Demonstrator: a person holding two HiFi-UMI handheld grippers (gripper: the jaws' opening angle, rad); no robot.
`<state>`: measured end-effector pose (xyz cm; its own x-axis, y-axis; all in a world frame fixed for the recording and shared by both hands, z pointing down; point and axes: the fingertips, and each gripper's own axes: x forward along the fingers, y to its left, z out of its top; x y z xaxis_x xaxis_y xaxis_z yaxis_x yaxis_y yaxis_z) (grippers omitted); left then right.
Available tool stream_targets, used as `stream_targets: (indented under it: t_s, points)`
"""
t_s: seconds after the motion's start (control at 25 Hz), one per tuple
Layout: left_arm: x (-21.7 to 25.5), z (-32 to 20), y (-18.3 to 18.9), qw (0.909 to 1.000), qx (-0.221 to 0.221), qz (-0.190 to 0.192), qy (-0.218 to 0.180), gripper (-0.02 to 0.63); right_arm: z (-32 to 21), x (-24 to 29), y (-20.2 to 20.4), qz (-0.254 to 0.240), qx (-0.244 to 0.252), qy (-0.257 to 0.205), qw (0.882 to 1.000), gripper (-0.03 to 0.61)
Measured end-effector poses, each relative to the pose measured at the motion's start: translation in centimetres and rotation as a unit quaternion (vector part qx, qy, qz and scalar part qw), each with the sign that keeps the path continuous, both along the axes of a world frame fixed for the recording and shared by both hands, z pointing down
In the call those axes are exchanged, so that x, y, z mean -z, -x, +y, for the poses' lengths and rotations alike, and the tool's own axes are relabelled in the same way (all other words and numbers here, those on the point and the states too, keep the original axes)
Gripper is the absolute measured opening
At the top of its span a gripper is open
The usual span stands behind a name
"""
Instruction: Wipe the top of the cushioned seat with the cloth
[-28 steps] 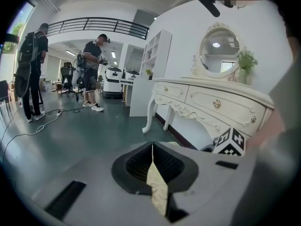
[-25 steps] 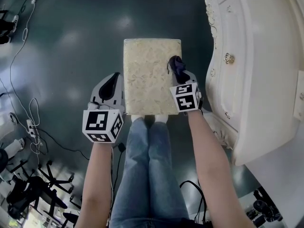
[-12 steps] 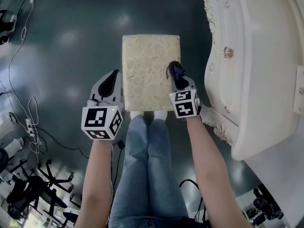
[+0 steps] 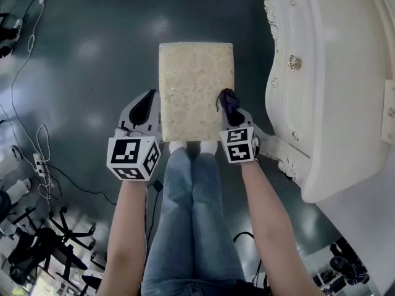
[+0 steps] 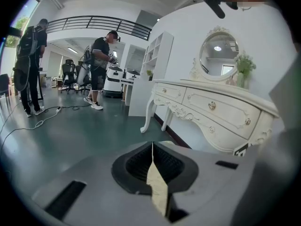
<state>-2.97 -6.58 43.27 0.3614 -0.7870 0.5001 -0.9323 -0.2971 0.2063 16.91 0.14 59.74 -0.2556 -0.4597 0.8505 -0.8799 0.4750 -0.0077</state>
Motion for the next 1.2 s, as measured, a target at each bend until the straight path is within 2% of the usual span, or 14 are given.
stream_targets:
  t_s: [0.4, 0.8, 1.2]
  points:
    - [0.0, 0.4, -0.2, 1.0000, 0.002, 0.004, 0.002, 0.005, 2.8, 0.1, -0.3, -0.004, -0.008, 0.001, 1.000, 0.038]
    - [-0.3, 0.7, -0.6, 0.9999, 0.004, 0.009, 0.006, 0.005, 5.8, -0.3, -0.5, -0.031, -0.029, 0.010, 0.999, 0.038]
    - [-0.5, 0.5, -0.9, 0.9999, 0.001, 0.013, 0.008, 0.005, 9.4, -0.6, -0.7, -0.029, -0.022, 0.052, 0.998, 0.038]
